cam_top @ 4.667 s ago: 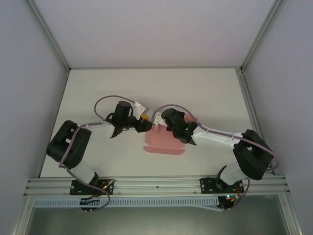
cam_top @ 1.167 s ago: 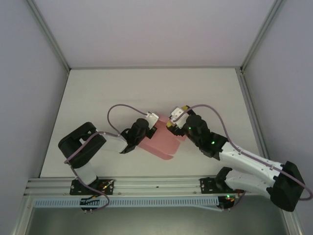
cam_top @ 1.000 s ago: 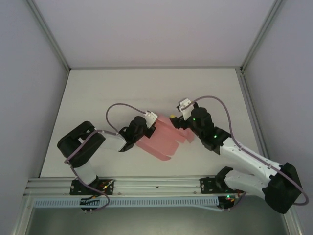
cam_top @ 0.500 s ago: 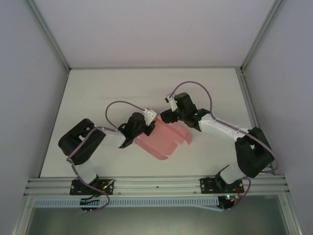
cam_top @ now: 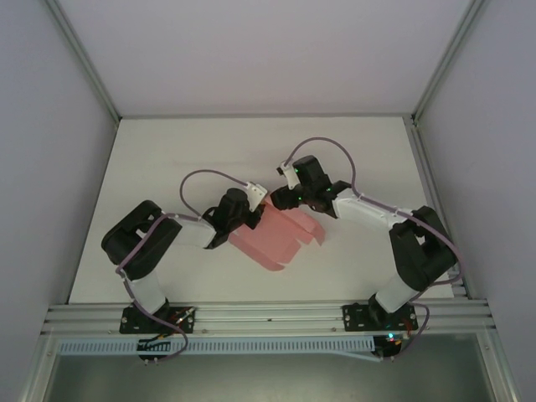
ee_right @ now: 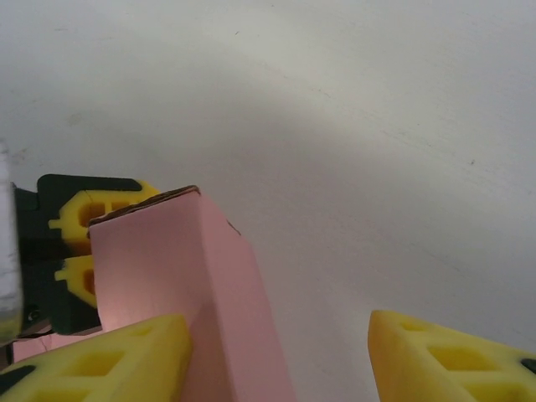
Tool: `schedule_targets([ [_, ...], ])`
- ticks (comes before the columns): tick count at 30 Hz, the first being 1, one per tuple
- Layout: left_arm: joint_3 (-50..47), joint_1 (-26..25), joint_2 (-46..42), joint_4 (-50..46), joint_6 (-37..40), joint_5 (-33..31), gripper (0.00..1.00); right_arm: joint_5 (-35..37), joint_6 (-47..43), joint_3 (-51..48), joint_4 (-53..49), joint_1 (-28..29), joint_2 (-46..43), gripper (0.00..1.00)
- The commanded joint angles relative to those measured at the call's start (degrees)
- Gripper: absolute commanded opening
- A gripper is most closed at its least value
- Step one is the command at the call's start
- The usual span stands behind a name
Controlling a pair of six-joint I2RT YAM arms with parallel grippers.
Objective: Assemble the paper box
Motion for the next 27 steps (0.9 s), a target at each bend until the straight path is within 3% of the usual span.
schedule_targets([
  [1, 1.49, -0.12, 2.54, -2.34, -2.09, -7.09, 0.04, 1.34, -0.96, -3.92, -9.37, 2.01, 3.82, 0.58],
  [2, 1.83, -0.1, 3.18, -2.24, -2.2, -9.98, 0.0, 1.4, -0.62, -4.25, -9.04, 1.95, 3.62, 0.58],
  [7, 3.38, -1.75, 5.36, -3.44, -4.52, -25.83, 0.0, 1.74, 0.4, -4.32, -8.75, 2.01, 3.24, 0.58],
  [13, -1.3, -5.86, 3.36, 4.54, -0.59, -36.48, 0.0, 5.25, 2.24, -3.59, -8.07, 1.72, 1.76, 0.6],
  [18, -2.53, -5.41, -5.48, 1.9, -3.92, -25.59, 0.0, 8.78, 5.03, -3.19, -3.95, 0.61, -6.0, 0.65],
  [22, -1.72, -5.03, -9.65, -2.08, -5.91, -25.73, 0.0, 11.12, 7.39, -5.58, 2.44, 0.35, -15.98, 0.8],
  [24, -1.82, -4.6, -11.61, -4.19, -7.9, -27.46, 0.0, 12.41, 8.38, -6.63, 2.97, 0.14, -21.01, 1.0],
  [27, -3.53, -3.78, -15.72, -4.55, -10.04, -26.61, 0.0, 16.6, 8.92, -8.11, 0.6, -0.23, -27.0, 1.0],
])
